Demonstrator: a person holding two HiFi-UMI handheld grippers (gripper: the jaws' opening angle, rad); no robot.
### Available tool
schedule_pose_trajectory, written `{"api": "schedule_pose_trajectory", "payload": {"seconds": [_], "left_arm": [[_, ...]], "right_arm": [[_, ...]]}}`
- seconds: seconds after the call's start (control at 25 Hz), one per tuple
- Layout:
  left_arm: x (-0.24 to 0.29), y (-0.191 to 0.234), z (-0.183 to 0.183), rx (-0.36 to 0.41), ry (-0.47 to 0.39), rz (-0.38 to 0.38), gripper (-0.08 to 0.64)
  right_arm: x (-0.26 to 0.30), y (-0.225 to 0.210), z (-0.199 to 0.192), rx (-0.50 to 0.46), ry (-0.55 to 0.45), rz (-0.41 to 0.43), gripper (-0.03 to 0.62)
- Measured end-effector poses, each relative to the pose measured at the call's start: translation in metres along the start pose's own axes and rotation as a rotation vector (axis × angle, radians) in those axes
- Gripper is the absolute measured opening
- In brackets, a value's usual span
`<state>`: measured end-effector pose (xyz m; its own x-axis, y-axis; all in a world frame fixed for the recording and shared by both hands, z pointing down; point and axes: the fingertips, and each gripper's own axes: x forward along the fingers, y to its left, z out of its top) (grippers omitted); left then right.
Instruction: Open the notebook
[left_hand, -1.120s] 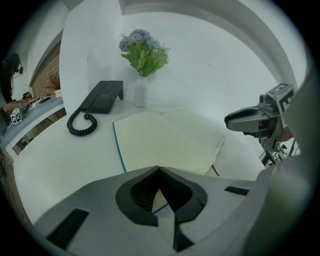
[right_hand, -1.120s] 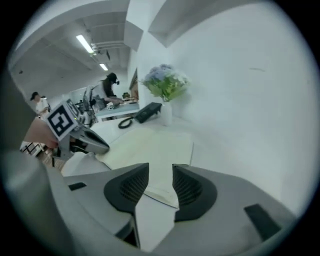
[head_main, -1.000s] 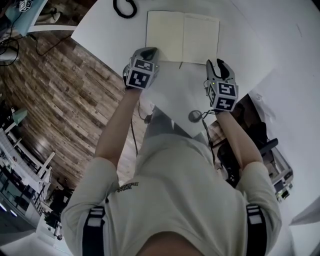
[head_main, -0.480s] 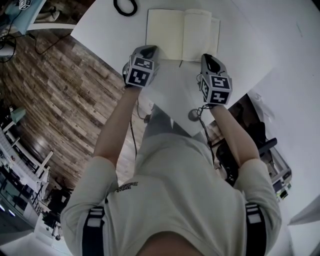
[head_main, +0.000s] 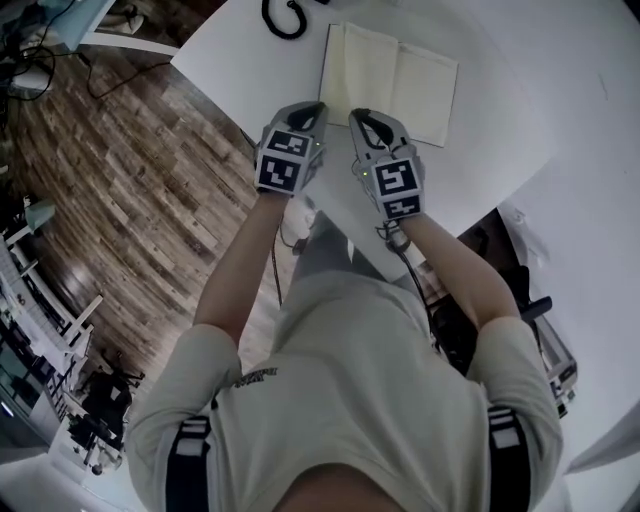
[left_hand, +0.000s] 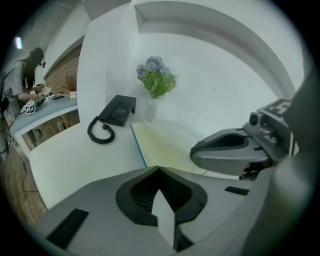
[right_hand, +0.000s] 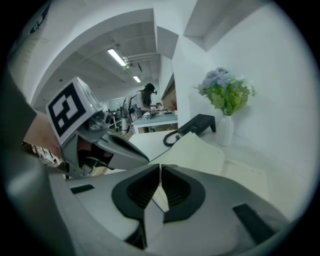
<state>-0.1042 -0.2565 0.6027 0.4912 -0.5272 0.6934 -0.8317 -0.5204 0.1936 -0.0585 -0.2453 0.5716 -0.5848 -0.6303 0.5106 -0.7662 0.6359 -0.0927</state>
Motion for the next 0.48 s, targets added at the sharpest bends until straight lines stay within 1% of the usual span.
{"api": "schedule_pose_trajectory", "payload": {"seconds": [0.04, 0.12, 0.2, 0.24, 0.36, 0.44, 0.48], "left_arm": [[-0.003, 0.0, 0.002, -0.004, -0.006, 0.002, 0.008], [-0.007, 0.002, 0.003, -0.007, -0.013, 0.006, 0.008], [-0.009, 0.003, 0.003, -0.013, -0.014, 0.008, 0.008], [-0.008, 0.004, 0.002, -0.017, -0.013, 0.007, 0.008], [-0.002, 0.006, 0.002, -0.022, -0.003, -0.004, 0.008], [0.006, 0.007, 0.003, -0.007, 0.005, -0.018, 0.008], [0.012, 0.006, 0.002, 0.002, 0.015, -0.026, 0.008]], "right_arm": [[0.007, 0.008, -0.001, -0.009, 0.004, 0.024, 0.025], [0.022, 0.022, -0.01, 0.0, 0.031, 0.071, 0.068], [0.034, 0.03, -0.025, 0.059, 0.086, 0.102, 0.137], [0.038, 0.033, -0.033, 0.092, 0.114, 0.113, 0.159], [0.048, 0.045, -0.05, 0.18, 0.191, 0.167, 0.198], [0.053, 0.052, -0.06, 0.235, 0.234, 0.195, 0.198], [0.055, 0.054, -0.063, 0.249, 0.244, 0.196, 0.198]]}}
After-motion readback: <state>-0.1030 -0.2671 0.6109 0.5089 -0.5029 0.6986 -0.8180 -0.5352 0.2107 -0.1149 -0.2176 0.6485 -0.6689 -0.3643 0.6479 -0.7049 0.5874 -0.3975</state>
